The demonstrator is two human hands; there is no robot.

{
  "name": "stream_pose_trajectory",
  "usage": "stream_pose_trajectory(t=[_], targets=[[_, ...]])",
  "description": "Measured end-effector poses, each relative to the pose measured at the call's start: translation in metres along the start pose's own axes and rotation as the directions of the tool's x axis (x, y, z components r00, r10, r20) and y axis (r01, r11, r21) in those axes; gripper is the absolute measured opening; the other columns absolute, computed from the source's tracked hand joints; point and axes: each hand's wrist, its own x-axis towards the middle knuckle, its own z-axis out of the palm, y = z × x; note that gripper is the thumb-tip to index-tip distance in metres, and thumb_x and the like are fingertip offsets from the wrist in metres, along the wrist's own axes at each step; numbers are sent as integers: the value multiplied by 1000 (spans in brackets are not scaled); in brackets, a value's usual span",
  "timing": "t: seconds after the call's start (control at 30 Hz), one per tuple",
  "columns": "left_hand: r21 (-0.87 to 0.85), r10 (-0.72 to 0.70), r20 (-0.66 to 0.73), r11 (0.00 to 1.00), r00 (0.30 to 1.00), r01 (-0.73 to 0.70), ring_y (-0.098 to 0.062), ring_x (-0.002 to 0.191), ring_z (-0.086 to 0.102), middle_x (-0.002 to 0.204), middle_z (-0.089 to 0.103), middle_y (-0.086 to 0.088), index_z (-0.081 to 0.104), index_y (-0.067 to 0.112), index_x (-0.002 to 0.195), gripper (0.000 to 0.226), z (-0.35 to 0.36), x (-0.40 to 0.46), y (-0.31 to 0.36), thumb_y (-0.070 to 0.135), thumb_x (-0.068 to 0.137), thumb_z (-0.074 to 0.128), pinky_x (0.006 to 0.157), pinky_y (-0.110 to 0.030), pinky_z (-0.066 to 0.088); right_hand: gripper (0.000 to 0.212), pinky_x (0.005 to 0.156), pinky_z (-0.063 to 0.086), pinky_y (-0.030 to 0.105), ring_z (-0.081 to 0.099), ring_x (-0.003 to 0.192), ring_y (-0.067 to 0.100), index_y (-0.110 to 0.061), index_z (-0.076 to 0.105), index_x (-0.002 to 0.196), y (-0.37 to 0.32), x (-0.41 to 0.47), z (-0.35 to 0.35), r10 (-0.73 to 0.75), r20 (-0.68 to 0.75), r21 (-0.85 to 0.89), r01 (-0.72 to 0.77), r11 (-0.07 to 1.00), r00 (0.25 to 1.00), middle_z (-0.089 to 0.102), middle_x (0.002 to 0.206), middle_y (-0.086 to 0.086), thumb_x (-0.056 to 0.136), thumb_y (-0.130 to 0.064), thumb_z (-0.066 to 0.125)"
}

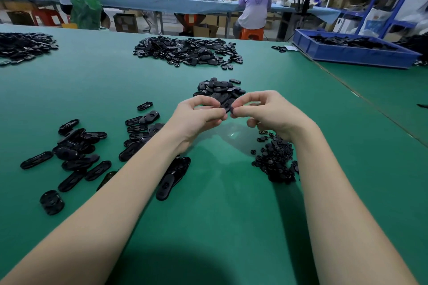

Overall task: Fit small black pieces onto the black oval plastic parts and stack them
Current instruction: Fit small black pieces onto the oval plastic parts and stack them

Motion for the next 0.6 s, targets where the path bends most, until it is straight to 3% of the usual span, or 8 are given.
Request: stream_pose_trajectory(t=[0.17, 0.37, 0.5, 0.6], targets=[[54, -12, 109, 999, 994, 7, -17, 82, 70, 96, 71, -17, 70, 10, 117, 41, 2, -2, 0, -11, 83, 71, 75, -20, 57, 11, 46, 34, 16, 51, 51, 8, -23, 75, 85, 3, 1, 5, -31, -39, 59, 33, 998, 999, 66, 72, -5, 88, -12, 75], [-4, -80, 156, 997, 985, 82, -20, 88, 74, 96, 76, -13, 68, 10, 117, 29, 0, -1, 1, -1, 90, 68, 76, -22, 58, 9, 47, 36, 16, 54, 54, 8, -24, 76, 87, 7, 1, 8, -26, -13, 53, 27, 998, 1000, 71, 78, -5, 89, -15, 74], [20, -84, 110, 996, 990, 82, -11, 74, 71, 88, 75, -5, 70, 14, 103, 10, 0, 0, 1, 11, 94, 69, 69, -17, 56, 8, 48, 35, 17, 55, 53, 7, -23, 75, 87, 8, 2, 8, -17, -32, 29, 18, 999, 999, 70, 78, -5, 88, -15, 75], [27, -71, 42, 997, 997, 70, -10, 64, 66, 87, 73, -11, 67, 14, 95, 11, -1, 1, -2, 4, 92, 69, 65, -16, 54, 7, 45, 34, 16, 54, 52, 7, -22, 74, 87, 8, 2, 8, 0, -52, 26, 2, 1000, 999, 69, 77, -6, 86, -17, 78]])
